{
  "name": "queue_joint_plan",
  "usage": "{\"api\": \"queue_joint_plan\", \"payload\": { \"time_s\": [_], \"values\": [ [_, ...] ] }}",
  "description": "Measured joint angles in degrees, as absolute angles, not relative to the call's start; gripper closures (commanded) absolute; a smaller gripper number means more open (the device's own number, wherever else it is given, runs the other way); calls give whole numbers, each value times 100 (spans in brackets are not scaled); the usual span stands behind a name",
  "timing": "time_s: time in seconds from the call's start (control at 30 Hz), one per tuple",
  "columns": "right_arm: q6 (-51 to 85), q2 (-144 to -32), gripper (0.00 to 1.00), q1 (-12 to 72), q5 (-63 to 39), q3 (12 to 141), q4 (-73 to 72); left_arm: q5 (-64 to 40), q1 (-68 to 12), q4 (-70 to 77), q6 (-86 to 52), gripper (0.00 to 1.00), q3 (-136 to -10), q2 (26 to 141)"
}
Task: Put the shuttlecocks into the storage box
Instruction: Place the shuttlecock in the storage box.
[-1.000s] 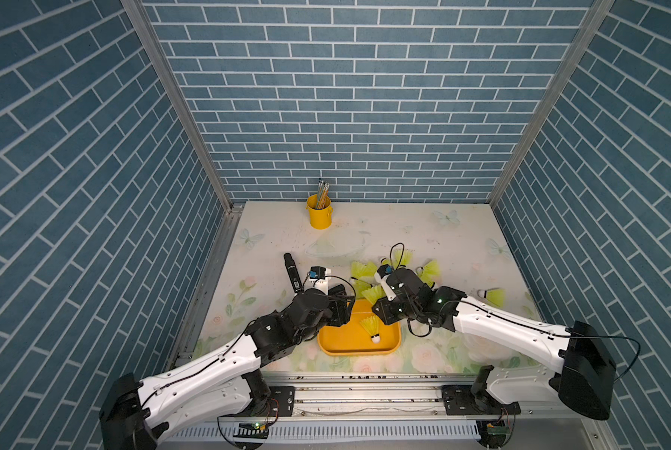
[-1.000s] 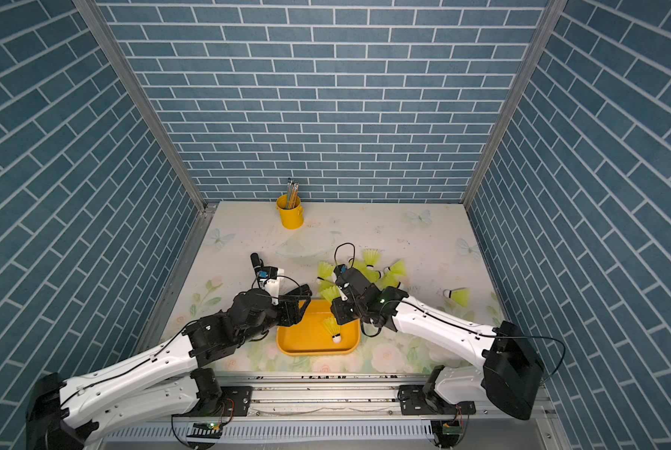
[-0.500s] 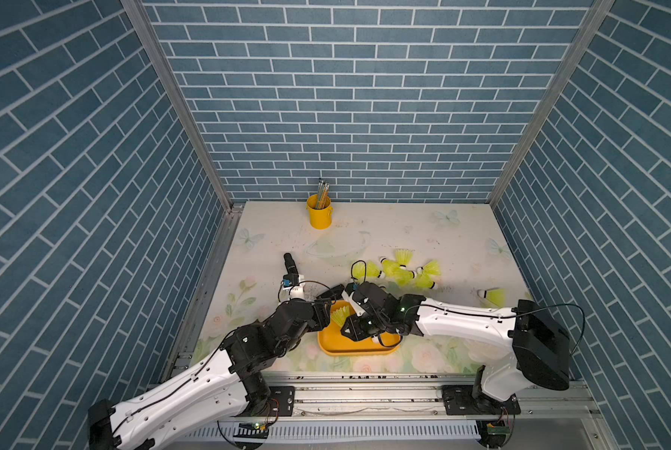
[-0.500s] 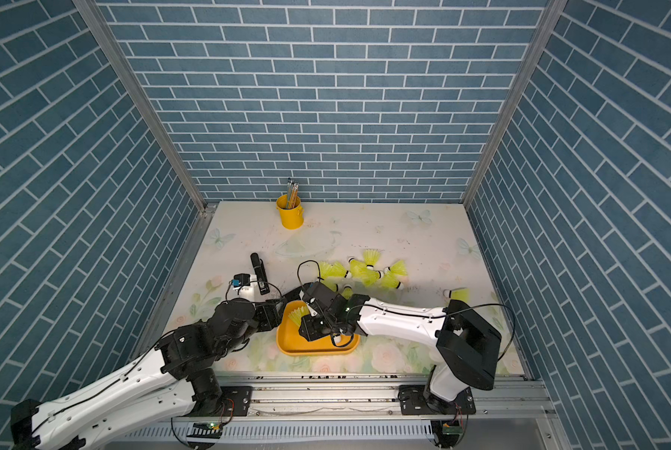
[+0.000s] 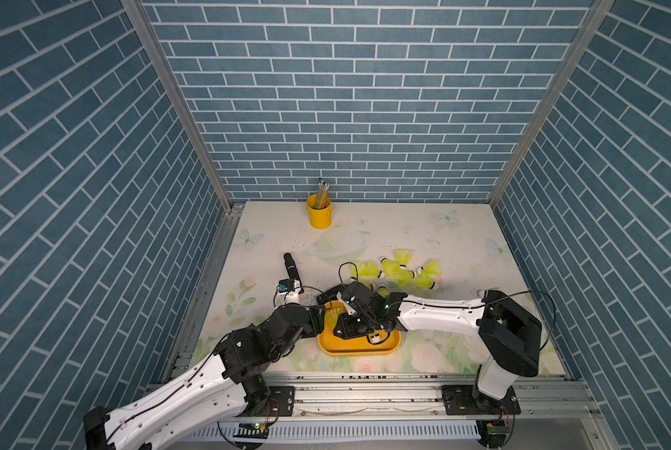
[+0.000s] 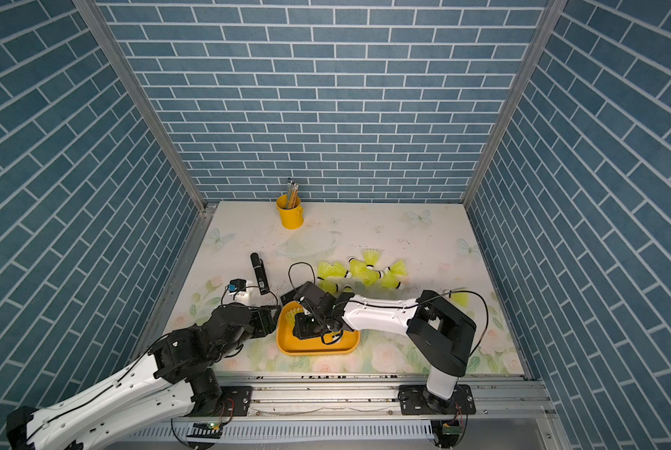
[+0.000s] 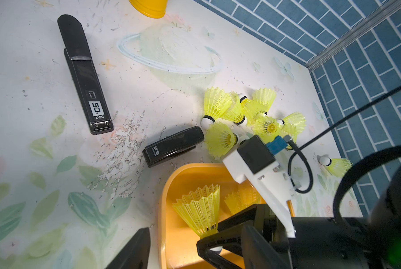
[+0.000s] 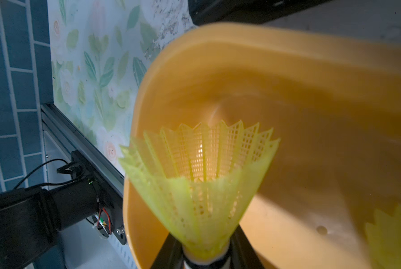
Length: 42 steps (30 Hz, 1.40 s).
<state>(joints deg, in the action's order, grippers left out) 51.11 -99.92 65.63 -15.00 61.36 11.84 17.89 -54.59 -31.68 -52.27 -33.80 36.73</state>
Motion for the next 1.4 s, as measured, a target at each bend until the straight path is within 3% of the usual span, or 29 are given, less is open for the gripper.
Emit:
{"api": "queue_joint_plan", "payload": {
  "time_s": [0.3,0.67,1.4],
  "values": [
    [5465,-10226,70,6563,-1638,6213,1024,1774,-5454,-3188,-5225,32,-3380,3555],
    [5658,-10372,59,6563,-1769,6208,939,1651,-5454,-3103,-5205,32,-3378,3527],
    [5647,-10401,52,6543,-1459,6171,1138,1540,-5454,-2836,-5188,32,-3323,3618]
  ]
}}
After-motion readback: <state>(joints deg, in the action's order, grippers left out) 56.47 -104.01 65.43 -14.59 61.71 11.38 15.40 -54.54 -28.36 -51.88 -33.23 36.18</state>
